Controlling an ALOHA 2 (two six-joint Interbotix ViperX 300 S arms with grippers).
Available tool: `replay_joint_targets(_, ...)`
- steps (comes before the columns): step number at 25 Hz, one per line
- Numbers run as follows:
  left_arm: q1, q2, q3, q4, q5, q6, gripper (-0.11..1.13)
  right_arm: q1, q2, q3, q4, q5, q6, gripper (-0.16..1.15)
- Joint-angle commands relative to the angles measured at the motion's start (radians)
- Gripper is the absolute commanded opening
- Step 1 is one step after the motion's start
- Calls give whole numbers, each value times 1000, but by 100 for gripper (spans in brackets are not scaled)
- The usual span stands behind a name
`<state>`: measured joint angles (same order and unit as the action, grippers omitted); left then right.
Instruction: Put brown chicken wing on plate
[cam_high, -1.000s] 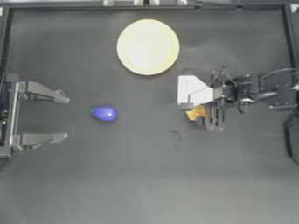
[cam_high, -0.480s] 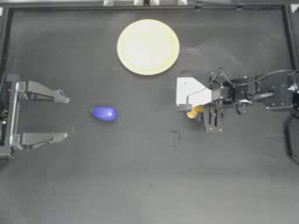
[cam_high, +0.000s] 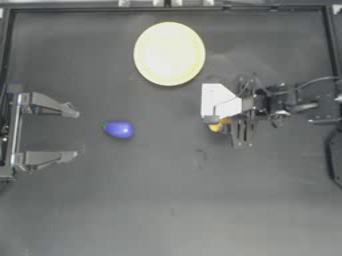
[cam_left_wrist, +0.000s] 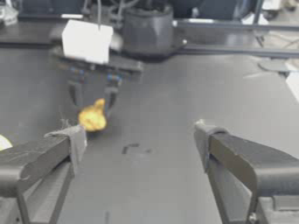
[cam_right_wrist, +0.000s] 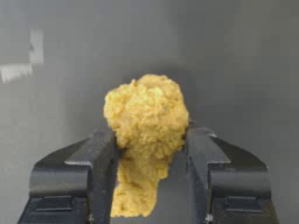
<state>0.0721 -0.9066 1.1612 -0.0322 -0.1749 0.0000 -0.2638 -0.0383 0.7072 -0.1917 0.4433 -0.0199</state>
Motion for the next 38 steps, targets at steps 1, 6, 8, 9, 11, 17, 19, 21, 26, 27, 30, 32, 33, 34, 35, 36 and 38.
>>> replay_joint_targets(1,3,15,-17,-2,-3,0,103,-25,-58,-61,-28,-8,2,37)
replay_joint_targets(6,2,25,-17,-2,-3,0,103,-95,-51,-143,-74,-48,0,37)
replay_joint_targets(8,3,31,-18,-2,-3,0,103,-129,-41,-166,-81,-97,0,35)
replay_joint_targets(9,3,34,-18,-2,-3,0,103,-149,-32,-178,-86,-124,0,35)
replay_joint_targets(11,5,41,-20,-2,-3,0,103,-186,-8,-199,-86,-176,0,35)
replay_joint_targets(17,6,58,-25,-2,-5,0,103,-250,124,-301,-97,-272,0,35)
replay_joint_targets(19,6,60,-25,-3,-5,0,103,-267,172,-334,-103,-281,0,35)
replay_joint_targets(21,8,61,-25,-3,-5,0,103,-281,218,-368,-112,-288,0,35)
replay_joint_targets(26,8,66,-26,-3,-3,0,103,-299,301,-426,-130,-302,0,35)
replay_joint_targets(27,6,66,-26,-3,-5,0,103,-301,311,-433,-133,-302,0,35)
replay_joint_targets(30,9,67,-26,-2,-6,0,103,-310,344,-453,-141,-308,2,35)
replay_joint_targets(32,9,67,-28,-3,-6,0,103,-318,362,-465,-141,-310,2,35)
replay_joint_targets(33,9,67,-28,-2,-6,0,103,-322,373,-471,-141,-310,2,35)
replay_joint_targets(34,9,67,-26,-3,-6,0,103,-324,379,-477,-141,-310,2,35)
replay_joint_targets(35,9,67,-26,-2,-6,0,103,-324,387,-483,-141,-310,2,35)
replay_joint_targets(36,9,67,-28,-3,-6,0,103,-324,393,-489,-143,-310,0,35)
replay_joint_targets(38,9,67,-28,-3,-6,0,103,-327,407,-500,-156,-310,2,35)
